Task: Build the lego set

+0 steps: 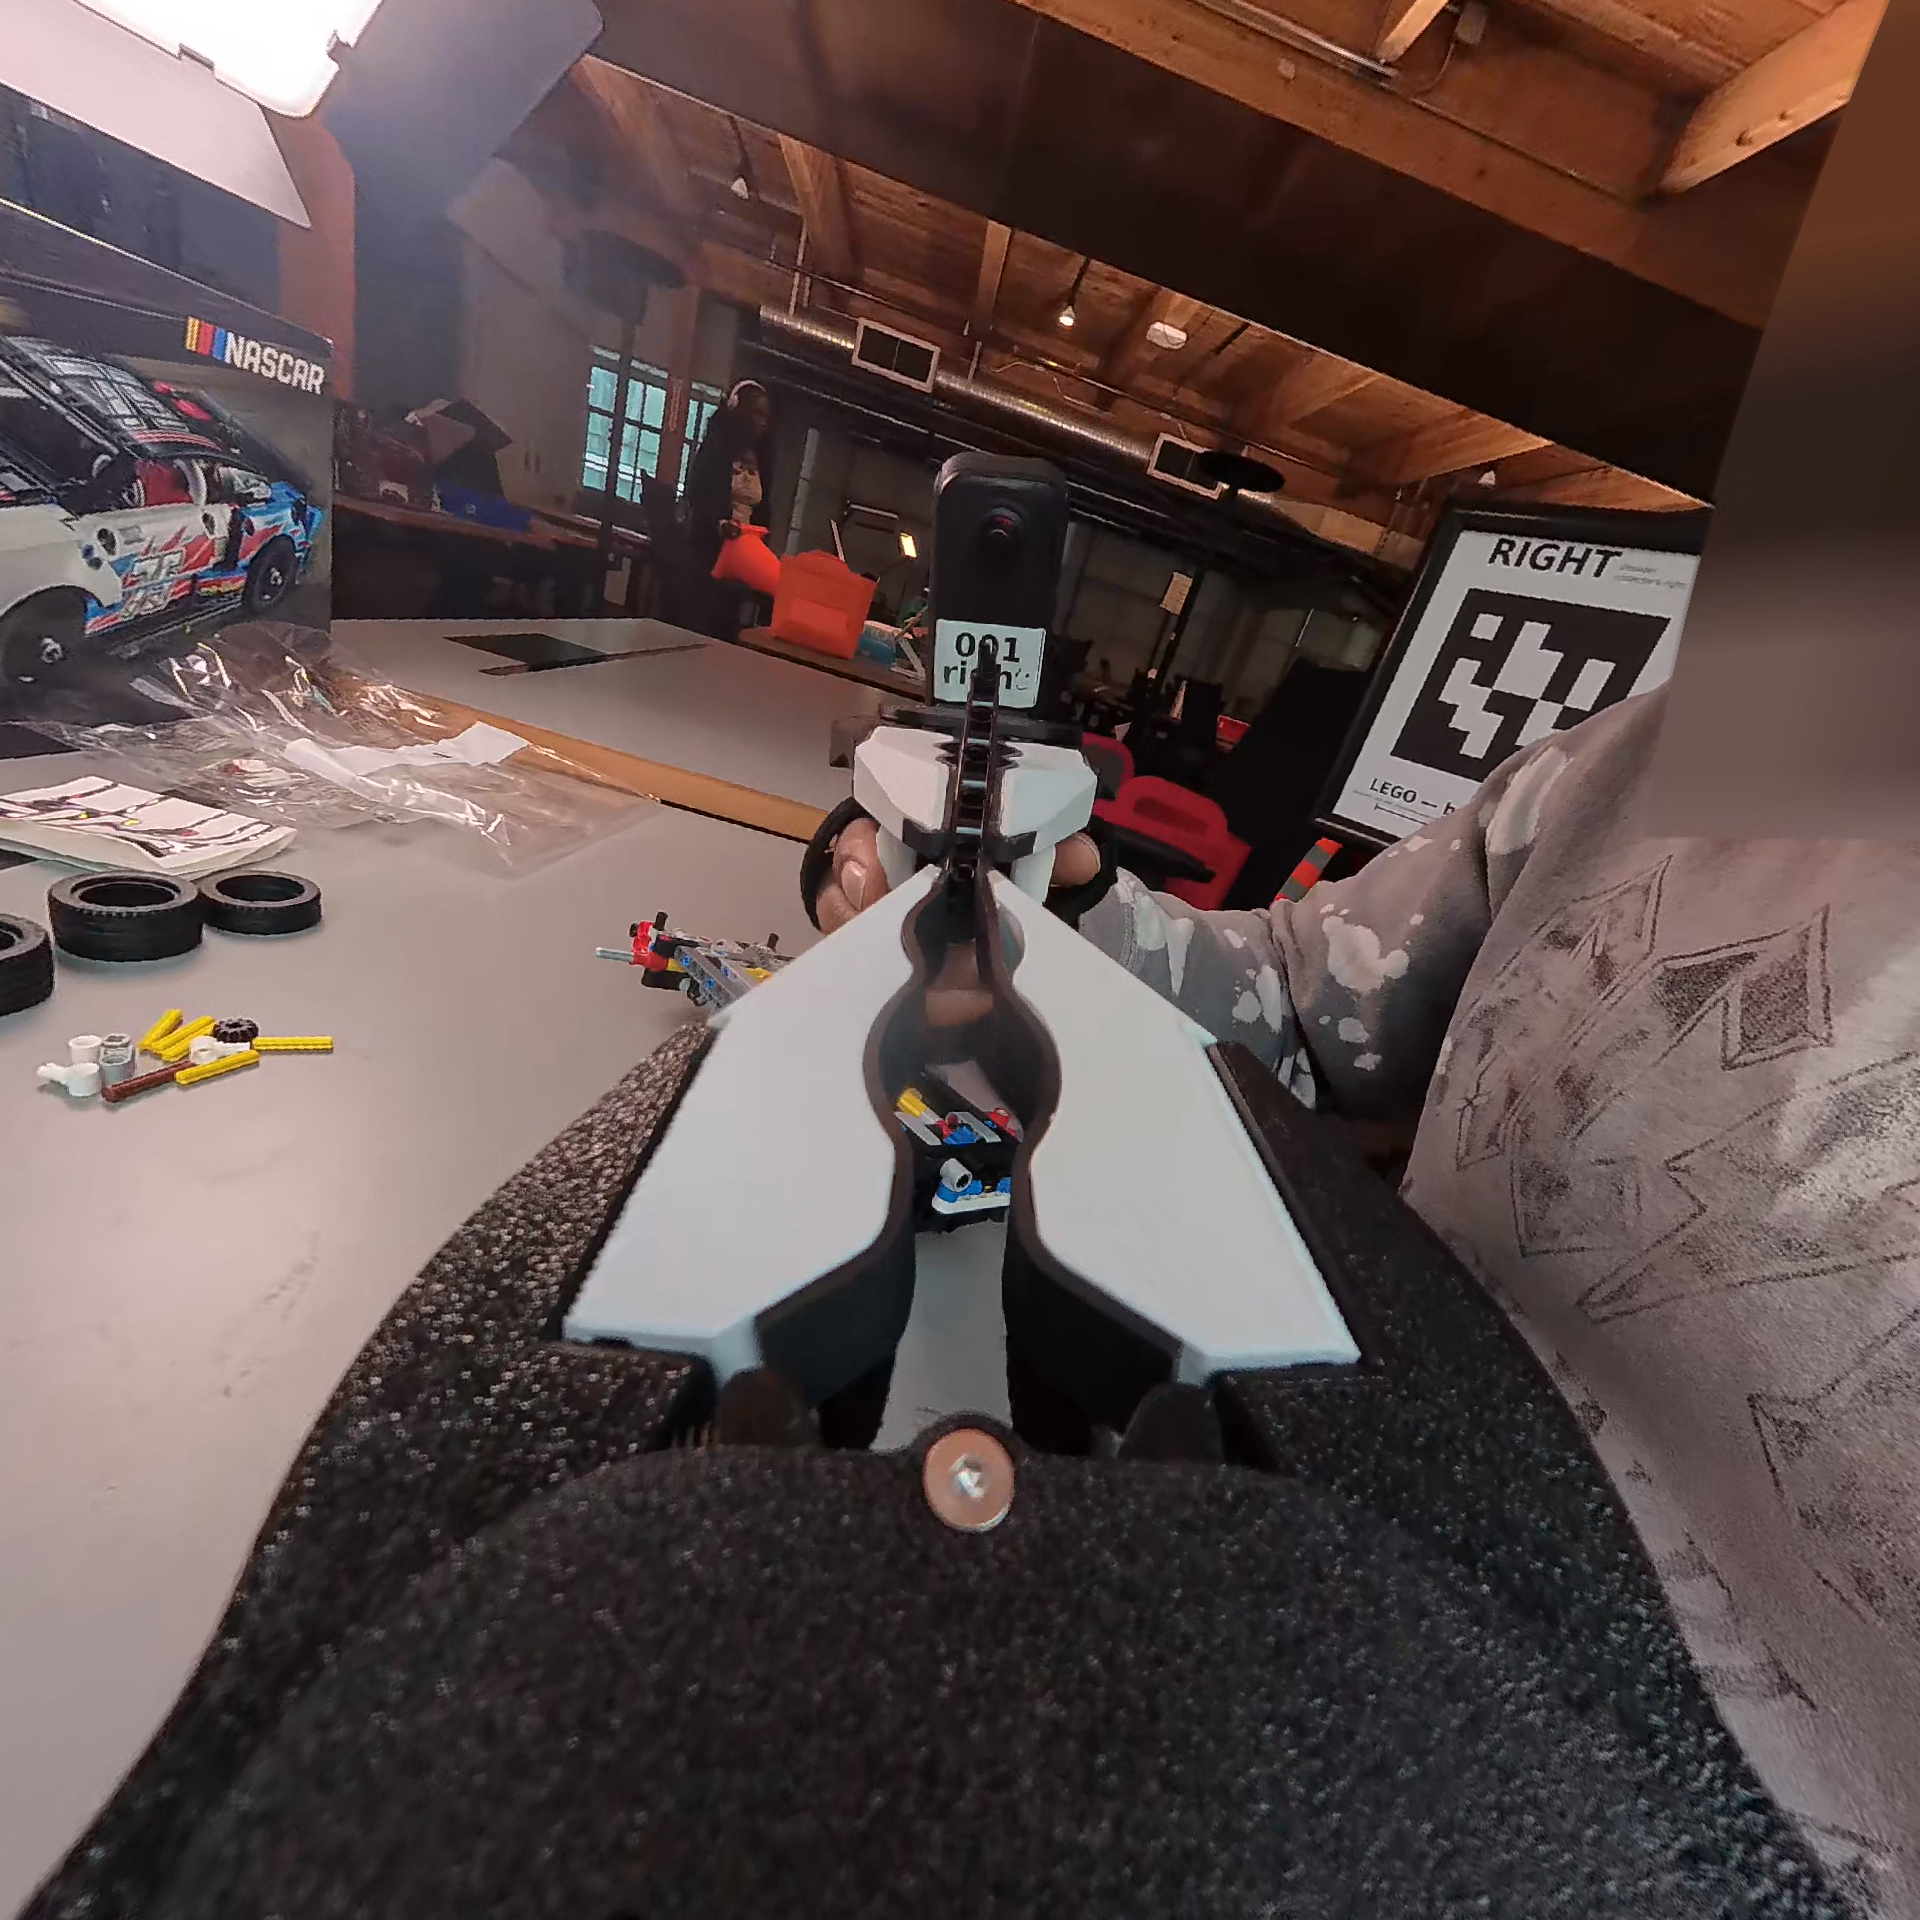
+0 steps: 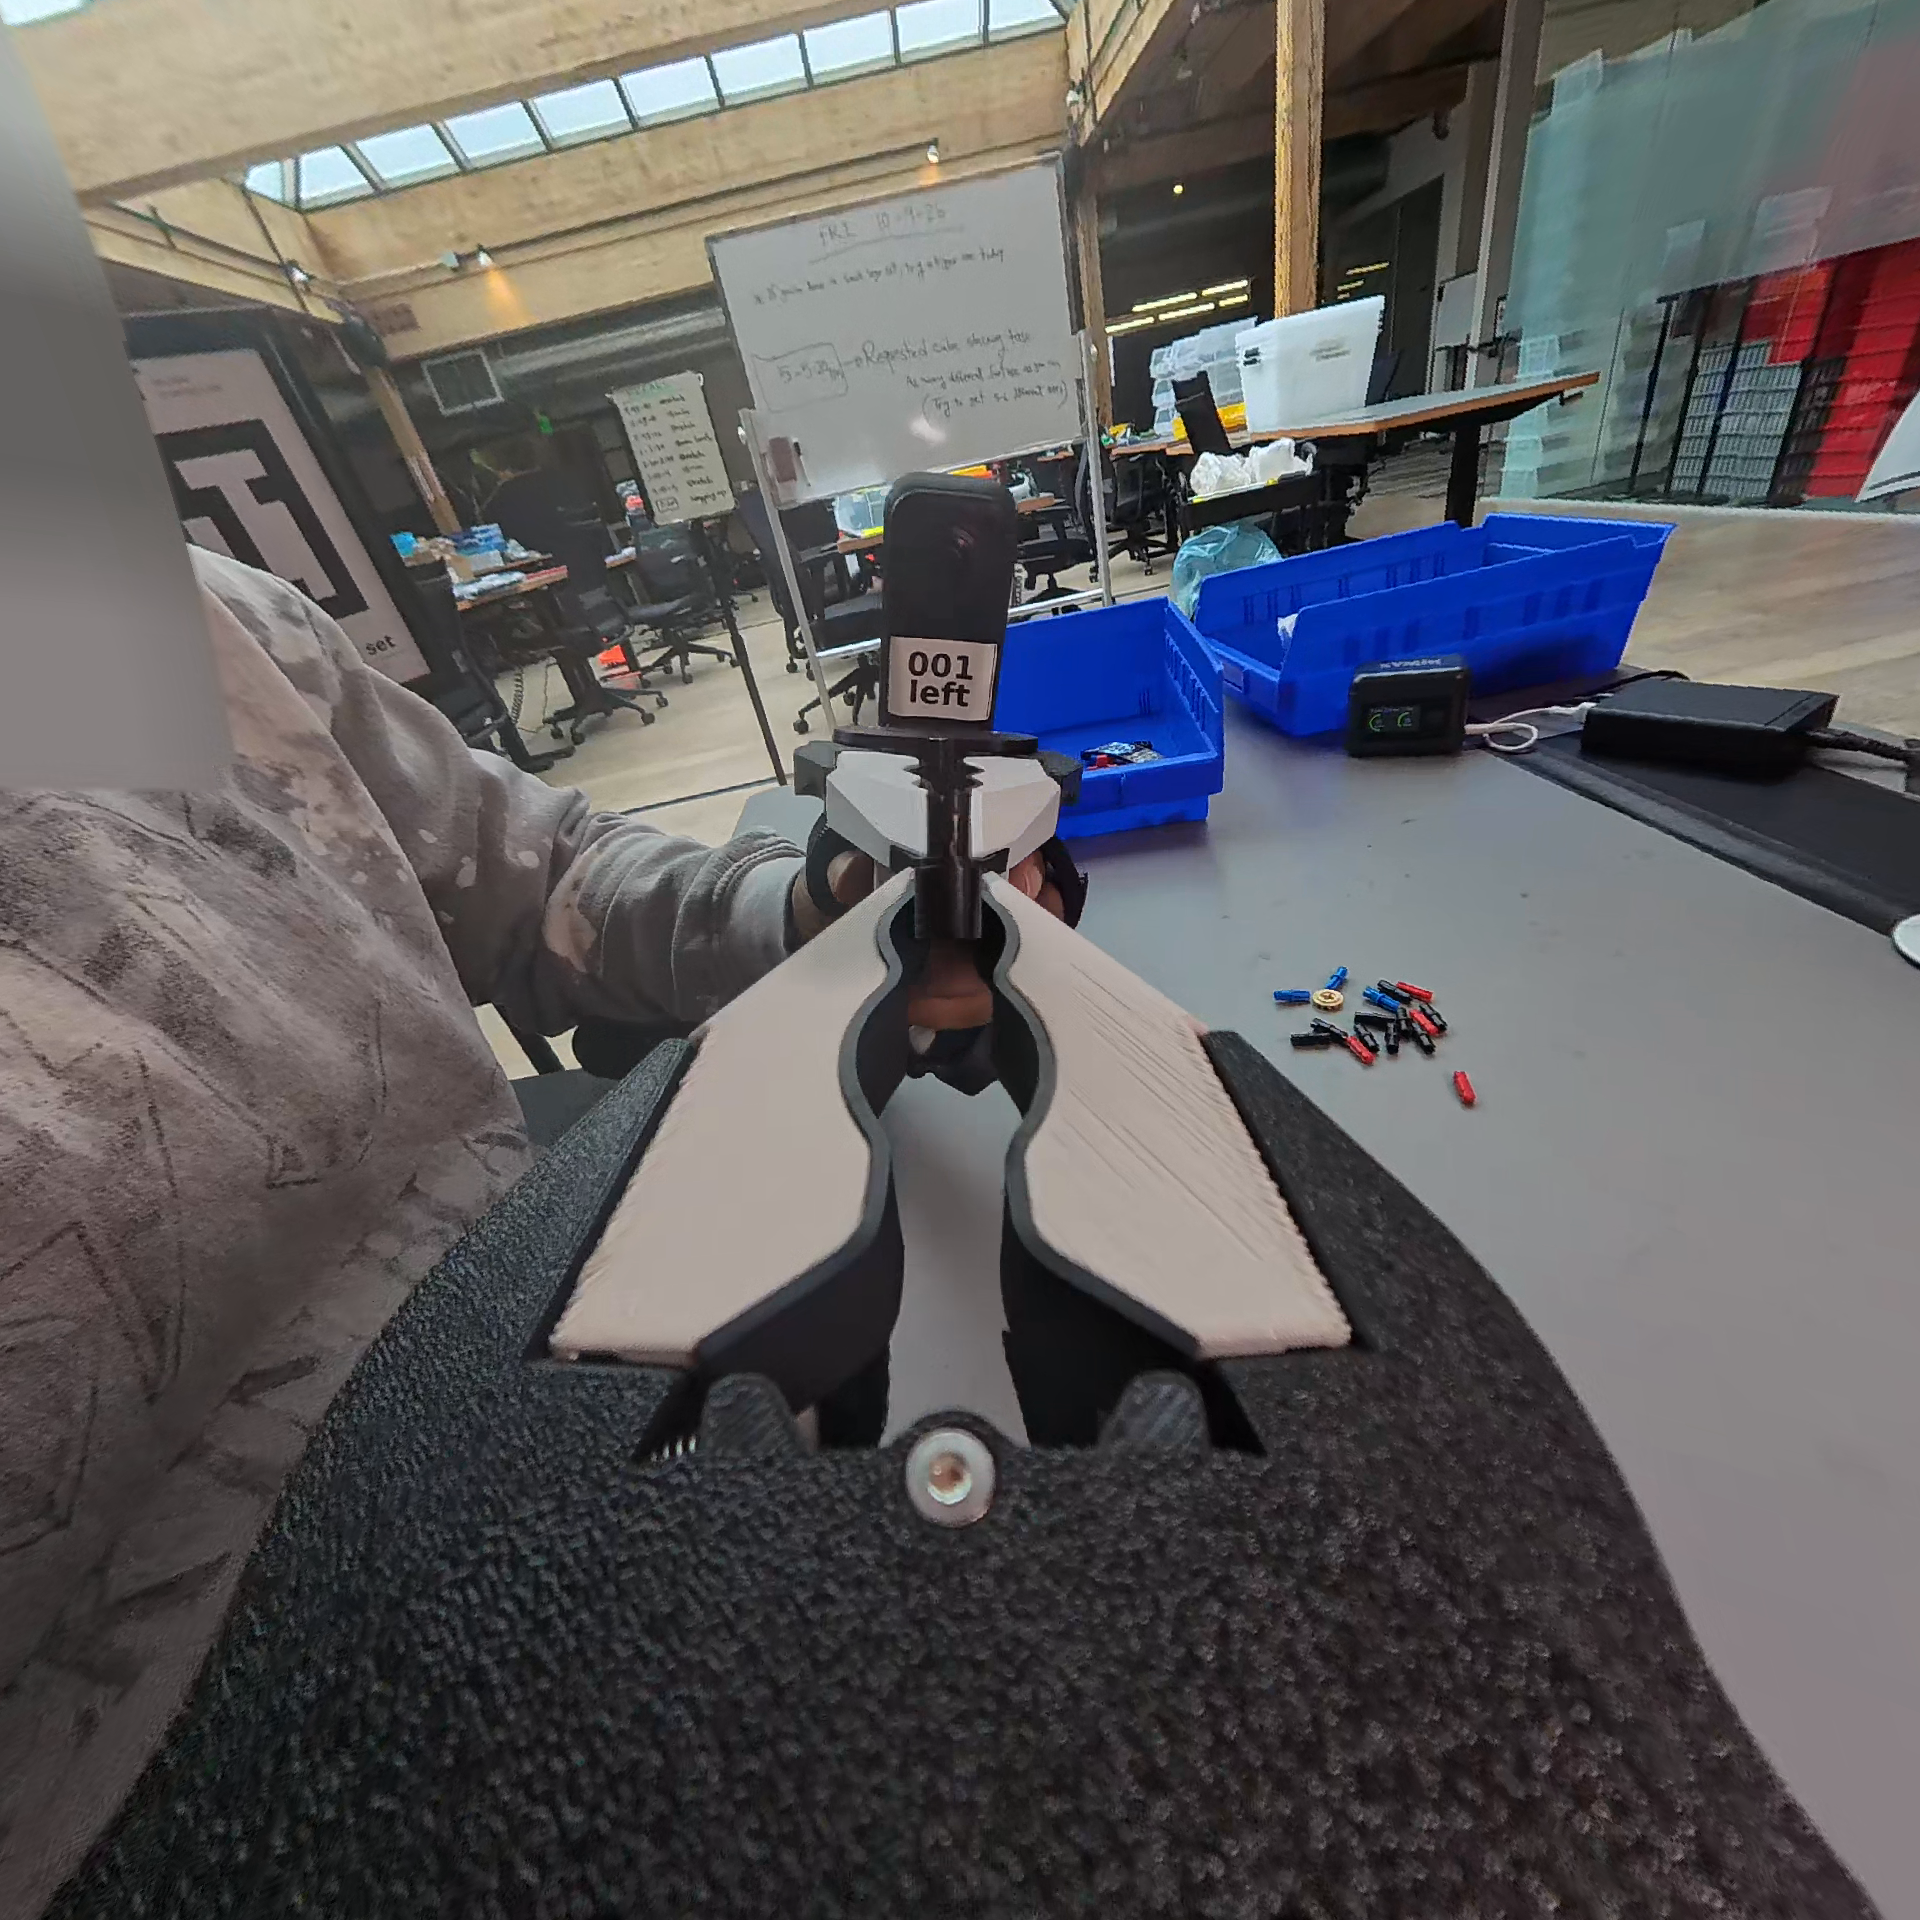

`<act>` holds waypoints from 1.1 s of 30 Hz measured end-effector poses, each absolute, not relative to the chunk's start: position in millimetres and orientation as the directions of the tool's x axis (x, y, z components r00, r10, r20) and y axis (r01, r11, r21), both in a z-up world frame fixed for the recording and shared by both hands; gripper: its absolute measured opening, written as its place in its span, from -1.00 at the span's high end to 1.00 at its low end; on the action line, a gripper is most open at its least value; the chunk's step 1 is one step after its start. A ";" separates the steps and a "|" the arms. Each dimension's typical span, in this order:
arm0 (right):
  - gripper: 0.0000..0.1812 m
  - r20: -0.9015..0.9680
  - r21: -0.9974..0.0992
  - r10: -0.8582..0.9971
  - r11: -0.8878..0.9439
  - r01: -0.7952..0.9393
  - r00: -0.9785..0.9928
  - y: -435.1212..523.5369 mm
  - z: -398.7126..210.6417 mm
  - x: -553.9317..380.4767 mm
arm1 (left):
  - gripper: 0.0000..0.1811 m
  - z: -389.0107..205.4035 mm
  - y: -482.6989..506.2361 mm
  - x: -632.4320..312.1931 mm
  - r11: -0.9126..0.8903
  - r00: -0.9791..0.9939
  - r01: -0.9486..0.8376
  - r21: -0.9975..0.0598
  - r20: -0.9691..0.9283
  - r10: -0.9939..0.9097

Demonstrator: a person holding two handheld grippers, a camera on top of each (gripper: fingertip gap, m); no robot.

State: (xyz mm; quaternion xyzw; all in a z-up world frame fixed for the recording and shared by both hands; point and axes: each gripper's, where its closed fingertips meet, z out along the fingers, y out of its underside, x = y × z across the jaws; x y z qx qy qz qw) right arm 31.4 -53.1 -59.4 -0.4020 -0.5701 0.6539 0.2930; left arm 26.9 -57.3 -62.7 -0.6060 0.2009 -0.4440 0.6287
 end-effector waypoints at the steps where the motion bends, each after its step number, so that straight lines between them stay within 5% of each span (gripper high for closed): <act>1: 0.93 -0.176 -0.984 0.848 -0.157 0.081 -0.500 -53.0 -60.8 31.7 | 0.98 -63.1 -57.2 27.0 -0.140 0.520 0.319 -0.937 0.297 -0.801; 18: 0.93 -0.181 -0.984 0.856 -0.158 0.088 -0.484 -53.8 -60.2 33.5 | 0.98 -53.0 -56.8 27.6 -0.115 0.456 0.373 -0.921 0.290 -0.841; 21: 0.79 -0.180 -0.984 0.859 -0.166 0.071 -0.479 -55.6 -61.1 30.0 | 0.98 -52.5 -56.4 27.0 -0.116 0.445 0.411 -0.904 0.311 -0.840; 33: 0.96 -0.172 -0.985 0.830 -0.156 0.075 -0.531 -63.3 -58.6 31.0 | 0.98 -46.5 -61.4 32.1 -0.078 0.486 0.363 -0.928 0.260 -0.834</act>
